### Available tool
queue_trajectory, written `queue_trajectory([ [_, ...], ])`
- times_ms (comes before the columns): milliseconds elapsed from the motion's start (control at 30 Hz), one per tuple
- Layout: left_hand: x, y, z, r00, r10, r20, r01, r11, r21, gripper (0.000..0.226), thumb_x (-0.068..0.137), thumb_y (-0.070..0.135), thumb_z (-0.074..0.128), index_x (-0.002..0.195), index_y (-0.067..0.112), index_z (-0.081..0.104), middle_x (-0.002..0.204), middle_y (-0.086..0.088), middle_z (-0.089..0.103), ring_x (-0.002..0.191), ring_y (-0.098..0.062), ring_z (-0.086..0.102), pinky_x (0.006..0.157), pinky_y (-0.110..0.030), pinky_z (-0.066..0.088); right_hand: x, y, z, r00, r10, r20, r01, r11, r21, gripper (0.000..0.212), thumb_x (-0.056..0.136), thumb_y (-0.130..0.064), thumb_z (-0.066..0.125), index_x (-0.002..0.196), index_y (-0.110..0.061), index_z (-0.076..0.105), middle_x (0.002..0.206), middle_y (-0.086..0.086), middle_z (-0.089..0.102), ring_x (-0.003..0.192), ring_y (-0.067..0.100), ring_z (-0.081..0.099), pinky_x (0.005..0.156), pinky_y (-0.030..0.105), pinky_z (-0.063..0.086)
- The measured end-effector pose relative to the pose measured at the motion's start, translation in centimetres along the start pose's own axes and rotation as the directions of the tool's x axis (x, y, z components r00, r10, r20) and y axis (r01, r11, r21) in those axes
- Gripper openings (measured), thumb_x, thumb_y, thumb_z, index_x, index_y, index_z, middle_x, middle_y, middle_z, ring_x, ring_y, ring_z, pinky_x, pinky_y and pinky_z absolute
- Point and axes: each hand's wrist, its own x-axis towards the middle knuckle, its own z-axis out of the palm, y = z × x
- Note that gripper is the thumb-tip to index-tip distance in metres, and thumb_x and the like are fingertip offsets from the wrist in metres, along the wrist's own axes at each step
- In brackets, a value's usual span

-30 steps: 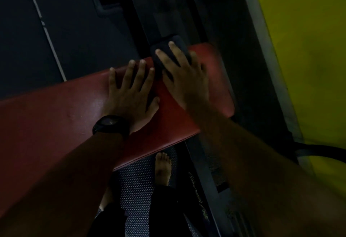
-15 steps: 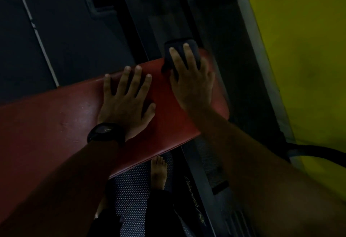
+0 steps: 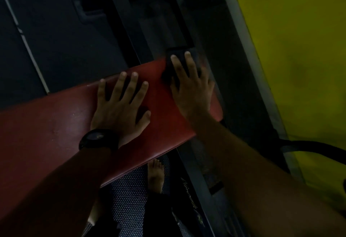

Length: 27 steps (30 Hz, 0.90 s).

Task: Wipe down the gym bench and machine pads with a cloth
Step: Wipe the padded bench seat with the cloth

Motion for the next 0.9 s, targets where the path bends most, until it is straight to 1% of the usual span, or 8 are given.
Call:
queue_trajectory([
  [100,0.1,0.1,-0.1,1.000,0.027,0.008,-0.027,1.000,-0.003,0.080,0.090,0.062,0.030,0.158,0.020,0.028,0.167,-0.013,0.019,0.155,-0.035,0.012,0.117,-0.070,0.010,2.1,2.1,-0.4,0.987,0.155,0.048,-0.156,0.988,0.002,0.064,0.102,-0.049,0.044,0.158,-0.044,0.016,0.169,0.000,0.012,0.142,0.039,0.034,0.106,0.061,0.036],
  [200,0.0,0.0,-0.1,0.999,0.044,0.015,-0.044,0.999,-0.011,0.079,0.091,0.062,0.029,0.159,0.021,0.026,0.168,-0.012,0.018,0.155,-0.034,0.010,0.118,-0.068,0.006,1.1,2.2,0.1,0.862,0.505,0.041,-0.505,0.848,0.159,0.064,0.102,-0.046,0.044,0.159,-0.037,0.016,0.166,0.007,0.020,0.137,0.038,0.041,0.106,0.058,0.038],
  [267,-0.1,0.0,-0.1,0.999,0.049,0.015,-0.049,0.999,-0.008,0.079,0.091,0.061,0.029,0.159,0.021,0.027,0.168,-0.012,0.017,0.155,-0.034,0.011,0.118,-0.068,0.006,-0.6,1.2,0.2,0.811,0.584,0.040,-0.584,0.802,0.122,0.066,0.102,-0.046,0.045,0.160,-0.036,0.015,0.165,0.009,0.021,0.137,0.039,0.041,0.105,0.058,0.039],
  [433,-0.1,0.0,0.1,0.999,0.054,0.002,-0.054,0.998,0.012,0.079,0.090,0.061,0.031,0.158,0.021,0.030,0.168,-0.013,0.019,0.154,-0.035,0.013,0.117,-0.070,0.011,-4.2,-1.5,1.0,0.987,0.150,-0.054,-0.148,0.988,0.049,0.062,0.099,-0.046,0.048,0.158,-0.038,0.027,0.166,0.004,0.024,0.140,0.040,0.037,0.104,0.059,0.038],
  [500,-0.2,0.0,0.2,0.998,0.060,-0.015,-0.059,0.998,0.010,0.078,0.090,0.060,0.032,0.158,0.021,0.032,0.167,-0.013,0.021,0.154,-0.036,0.014,0.117,-0.070,0.011,-2.8,0.0,0.7,0.999,0.030,-0.016,-0.030,1.000,-0.001,0.062,0.101,-0.047,0.046,0.158,-0.042,0.023,0.168,0.002,0.018,0.142,0.038,0.035,0.104,0.058,0.038],
  [567,0.0,-0.1,0.4,0.997,0.069,-0.023,-0.069,0.998,0.013,0.078,0.090,0.060,0.032,0.157,0.022,0.032,0.167,-0.013,0.021,0.154,-0.036,0.015,0.116,-0.070,0.010,-1.5,1.9,0.6,0.986,0.168,0.015,-0.168,0.986,-0.020,0.065,0.101,-0.048,0.046,0.159,-0.043,0.017,0.169,0.003,0.014,0.142,0.038,0.034,0.105,0.060,0.037],
  [700,-0.1,-0.1,0.6,0.997,0.073,-0.026,-0.073,0.997,0.027,0.077,0.091,0.061,0.031,0.158,0.022,0.031,0.167,-0.013,0.021,0.154,-0.036,0.015,0.116,-0.069,0.009,-3.4,2.5,0.6,0.789,0.614,0.035,-0.613,0.782,0.114,0.066,0.101,-0.044,0.047,0.159,-0.038,0.017,0.166,0.006,0.018,0.139,0.040,0.037,0.105,0.059,0.039],
  [900,-0.2,0.0,0.6,0.998,0.066,0.003,-0.067,0.997,0.043,0.077,0.092,0.061,0.027,0.159,0.022,0.025,0.168,-0.013,0.019,0.155,-0.036,0.012,0.118,-0.069,0.009,-7.7,-0.7,1.7,0.972,0.227,-0.066,-0.223,0.973,0.057,0.062,0.095,-0.041,0.060,0.153,-0.036,0.039,0.161,0.005,0.036,0.132,0.042,0.047,0.096,0.060,0.044],
])
